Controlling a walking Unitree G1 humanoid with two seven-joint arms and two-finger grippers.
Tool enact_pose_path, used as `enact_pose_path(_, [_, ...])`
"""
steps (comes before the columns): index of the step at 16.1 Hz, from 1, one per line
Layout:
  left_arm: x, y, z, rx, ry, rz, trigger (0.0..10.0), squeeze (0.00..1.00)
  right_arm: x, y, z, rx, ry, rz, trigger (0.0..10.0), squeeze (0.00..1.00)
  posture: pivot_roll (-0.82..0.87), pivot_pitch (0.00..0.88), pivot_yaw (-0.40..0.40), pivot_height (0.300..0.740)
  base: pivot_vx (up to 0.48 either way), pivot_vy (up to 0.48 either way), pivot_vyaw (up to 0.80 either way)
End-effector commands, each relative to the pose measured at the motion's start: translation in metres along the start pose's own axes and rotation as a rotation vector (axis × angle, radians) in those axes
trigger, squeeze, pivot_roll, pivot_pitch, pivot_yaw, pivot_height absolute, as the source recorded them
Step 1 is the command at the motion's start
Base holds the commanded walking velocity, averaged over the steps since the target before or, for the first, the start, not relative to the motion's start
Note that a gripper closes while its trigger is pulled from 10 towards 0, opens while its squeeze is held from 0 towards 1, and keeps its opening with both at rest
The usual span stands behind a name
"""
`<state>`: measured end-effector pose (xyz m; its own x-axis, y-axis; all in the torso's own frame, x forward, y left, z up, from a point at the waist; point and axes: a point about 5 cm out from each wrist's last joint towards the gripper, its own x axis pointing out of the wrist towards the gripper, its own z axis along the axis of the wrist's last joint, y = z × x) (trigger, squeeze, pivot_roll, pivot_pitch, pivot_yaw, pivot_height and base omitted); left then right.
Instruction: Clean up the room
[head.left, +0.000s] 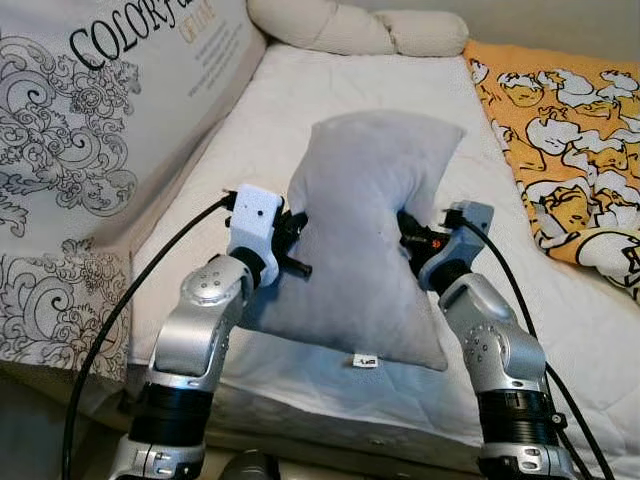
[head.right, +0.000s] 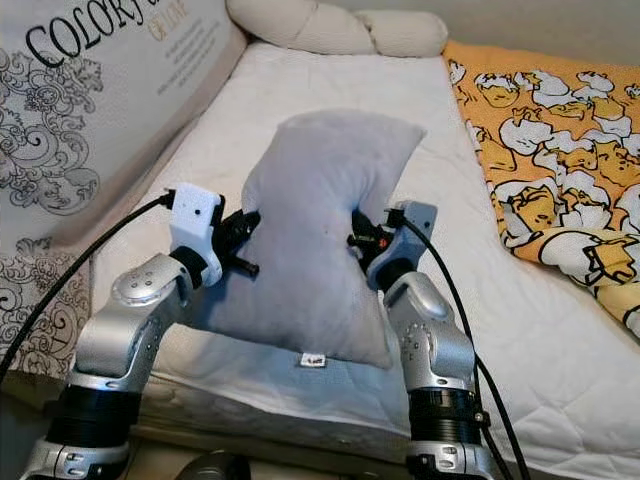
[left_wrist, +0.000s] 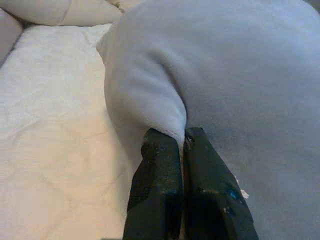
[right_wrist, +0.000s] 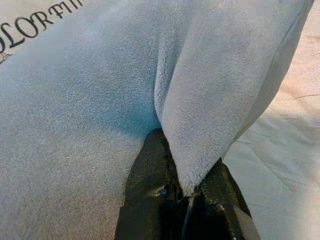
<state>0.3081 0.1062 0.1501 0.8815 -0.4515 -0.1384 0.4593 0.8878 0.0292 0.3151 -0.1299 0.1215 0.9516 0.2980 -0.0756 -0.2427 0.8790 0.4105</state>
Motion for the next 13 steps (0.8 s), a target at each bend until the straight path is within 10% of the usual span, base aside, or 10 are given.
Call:
enact_pose_path(1, [0.0, -0.005, 0.011, 0.051, -0.057, 0.01, 5.3, 0.0, 0.002, 0.013, 0.008, -0.026, -0.017, 0.038, 4.5, 0.0, 0.01, 0.0, -0.008, 0.74, 0.0, 0.0, 0.0])
enact_pose_path(2, [0.001, -0.002, 0.012, 0.032, -0.067, 0.067, 10.0, 0.0, 0.0, 0.008, 0.009, -0.02, -0.013, -0.001, 10.0, 0.0, 0.01, 0.0, -0.007, 0.74, 0.0, 0.0, 0.0])
enact_pose_path(13, [0.001, 0.001, 0.015, 0.073, -0.067, 0.099, 10.0, 0.0, 0.002, 0.004, 0.003, -0.05, 0.038, -0.047, 10.0, 0.0, 0.04, 0.0, -0.016, 0.74, 0.0, 0.125, -0.2])
